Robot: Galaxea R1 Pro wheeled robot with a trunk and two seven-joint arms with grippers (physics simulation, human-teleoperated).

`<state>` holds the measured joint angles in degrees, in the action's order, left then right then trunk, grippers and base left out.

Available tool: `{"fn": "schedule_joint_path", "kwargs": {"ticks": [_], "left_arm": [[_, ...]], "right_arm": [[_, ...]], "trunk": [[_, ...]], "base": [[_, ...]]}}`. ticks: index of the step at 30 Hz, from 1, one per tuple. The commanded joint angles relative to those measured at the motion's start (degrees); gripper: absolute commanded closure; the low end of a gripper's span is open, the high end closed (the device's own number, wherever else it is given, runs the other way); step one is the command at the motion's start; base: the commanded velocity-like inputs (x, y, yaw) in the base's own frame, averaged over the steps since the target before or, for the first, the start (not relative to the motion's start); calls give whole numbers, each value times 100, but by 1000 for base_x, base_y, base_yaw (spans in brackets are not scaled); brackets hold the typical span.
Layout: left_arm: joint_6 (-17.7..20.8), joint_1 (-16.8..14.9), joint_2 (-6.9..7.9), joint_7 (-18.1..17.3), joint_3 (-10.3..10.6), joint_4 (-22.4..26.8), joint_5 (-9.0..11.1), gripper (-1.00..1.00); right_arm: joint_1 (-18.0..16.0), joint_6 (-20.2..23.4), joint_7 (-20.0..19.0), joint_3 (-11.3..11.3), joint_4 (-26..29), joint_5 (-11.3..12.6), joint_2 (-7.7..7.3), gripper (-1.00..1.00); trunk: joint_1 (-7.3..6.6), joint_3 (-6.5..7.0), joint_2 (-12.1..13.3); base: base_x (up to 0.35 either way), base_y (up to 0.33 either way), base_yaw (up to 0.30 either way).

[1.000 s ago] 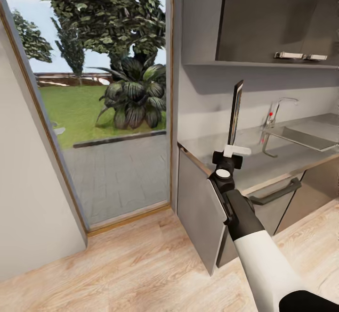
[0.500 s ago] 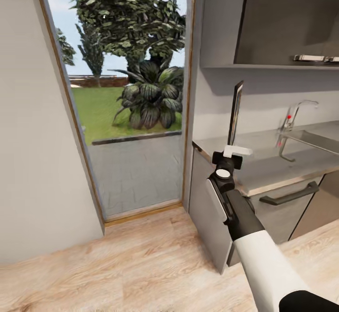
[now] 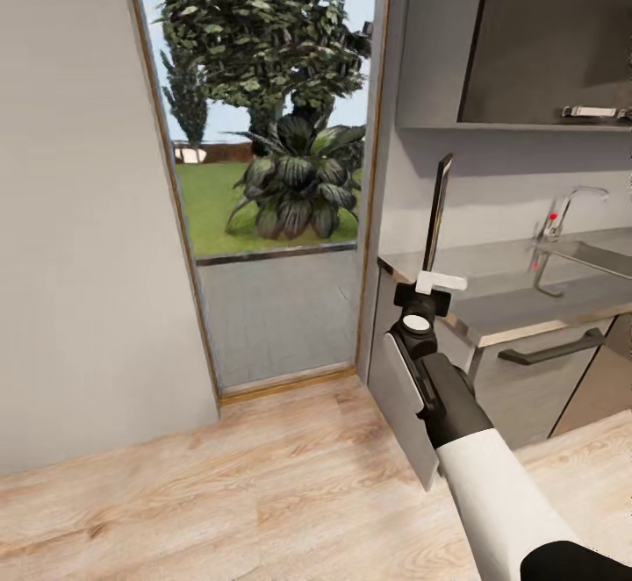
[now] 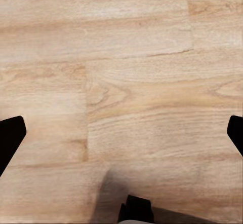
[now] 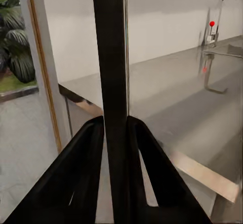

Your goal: Pick up the poster from the kitchen countertop and hang it on one of the wall nails in the kitchen.

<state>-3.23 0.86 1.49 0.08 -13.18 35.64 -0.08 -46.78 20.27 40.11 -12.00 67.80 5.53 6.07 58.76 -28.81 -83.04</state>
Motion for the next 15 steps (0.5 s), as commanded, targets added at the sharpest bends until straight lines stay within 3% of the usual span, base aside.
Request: {"fn": "schedule_joint_path", "kwargs": {"ticks": [1,5,9,15], "left_arm": [[-11,2,0,1,-1,4,-1,-100],[-11,2,0,1,-1,4,-1,-100],[-11,2,0,1,-1,4,0,-100],[-10,2,0,1,-1,4,-1,-100]], "right_arm": [[-4,12,32,-16,5,64,-1,100],[-2,12,-11,-19,5,73,-1,100],[-4,12,-608,-14,5,73,-1,100],[0,15,-873,-13,129,78,-6,100]], "trunk": [[-3,-5,-4],[-3,-5,-4],[-3,-5,-4],[-3,-5,-4]], "base": [[-304,124,1],[-306,120,1],[-309,113,0],[-305,104,0]]}}
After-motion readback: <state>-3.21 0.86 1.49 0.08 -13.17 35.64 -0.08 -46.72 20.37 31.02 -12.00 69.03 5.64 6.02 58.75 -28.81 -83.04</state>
